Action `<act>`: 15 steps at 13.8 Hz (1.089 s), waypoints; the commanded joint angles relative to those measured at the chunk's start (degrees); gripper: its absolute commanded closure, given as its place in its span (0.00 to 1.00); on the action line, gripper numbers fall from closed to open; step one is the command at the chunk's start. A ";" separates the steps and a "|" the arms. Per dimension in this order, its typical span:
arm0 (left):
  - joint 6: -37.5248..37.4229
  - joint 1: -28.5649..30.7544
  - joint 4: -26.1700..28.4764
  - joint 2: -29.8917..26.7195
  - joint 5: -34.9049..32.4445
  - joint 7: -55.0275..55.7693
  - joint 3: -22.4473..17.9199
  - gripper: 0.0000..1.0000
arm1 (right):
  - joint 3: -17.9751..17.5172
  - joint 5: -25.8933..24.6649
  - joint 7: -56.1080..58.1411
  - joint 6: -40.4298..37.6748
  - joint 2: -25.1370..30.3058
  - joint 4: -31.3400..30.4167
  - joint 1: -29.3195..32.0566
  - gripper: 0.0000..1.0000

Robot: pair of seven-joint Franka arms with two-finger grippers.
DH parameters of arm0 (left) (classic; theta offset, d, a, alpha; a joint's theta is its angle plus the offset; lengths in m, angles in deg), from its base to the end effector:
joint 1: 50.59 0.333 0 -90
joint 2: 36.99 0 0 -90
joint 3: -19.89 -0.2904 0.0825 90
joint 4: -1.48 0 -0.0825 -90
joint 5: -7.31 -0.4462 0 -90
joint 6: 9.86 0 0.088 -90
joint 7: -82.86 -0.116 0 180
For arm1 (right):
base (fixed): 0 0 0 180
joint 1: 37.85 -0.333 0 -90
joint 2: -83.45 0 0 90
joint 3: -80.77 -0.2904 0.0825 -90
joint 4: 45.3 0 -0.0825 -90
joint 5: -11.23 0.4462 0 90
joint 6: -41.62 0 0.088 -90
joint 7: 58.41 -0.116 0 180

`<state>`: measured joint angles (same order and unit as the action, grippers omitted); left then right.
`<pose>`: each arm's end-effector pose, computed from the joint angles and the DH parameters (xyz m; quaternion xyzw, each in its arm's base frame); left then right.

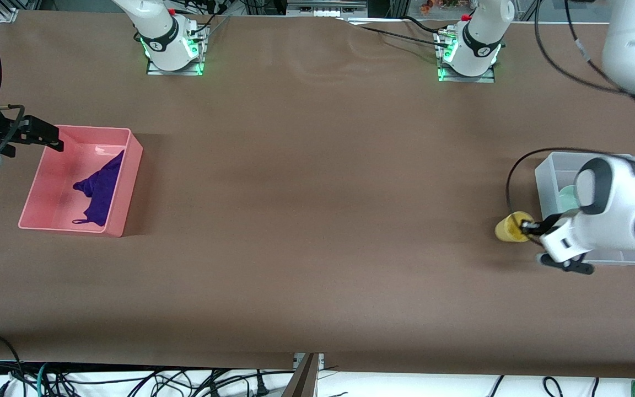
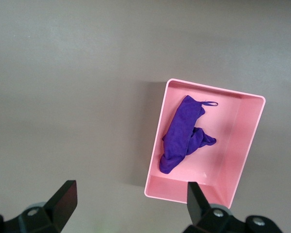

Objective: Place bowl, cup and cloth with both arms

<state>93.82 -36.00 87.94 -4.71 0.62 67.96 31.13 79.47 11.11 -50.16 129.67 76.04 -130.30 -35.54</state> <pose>0.7084 0.0661 0.2634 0.9857 -0.1125 -0.1238 0.0189 0.6473 -0.0124 0.5517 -0.9973 -0.0631 0.0379 0.0035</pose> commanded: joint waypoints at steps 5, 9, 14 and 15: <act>-1.22 7.54 5.37 -3.54 -16.87 -19.11 -1.31 1.00 | -0.54 -0.14 -3.86 -1.30 0.90 0.19 -1.00 0.00; 6.98 13.17 6.96 0.51 -15.99 -27.18 -0.96 0.96 | -0.54 -0.40 -3.33 -1.38 -0.59 1.76 -1.00 0.00; 3.92 13.45 8.46 -4.39 -11.42 -30.90 0.97 0.00 | -0.63 -1.02 -3.15 -1.47 -1.47 2.82 -1.00 0.00; 2.33 13.36 6.98 -5.80 -11.42 -30.38 3.07 0.00 | -0.72 -1.02 -3.15 -1.47 -1.47 2.82 -1.08 0.00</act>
<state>99.61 -22.39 95.26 -5.51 -11.96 38.69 31.53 79.05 10.76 -53.17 129.21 75.44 -129.56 -36.51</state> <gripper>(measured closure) 0.555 0.000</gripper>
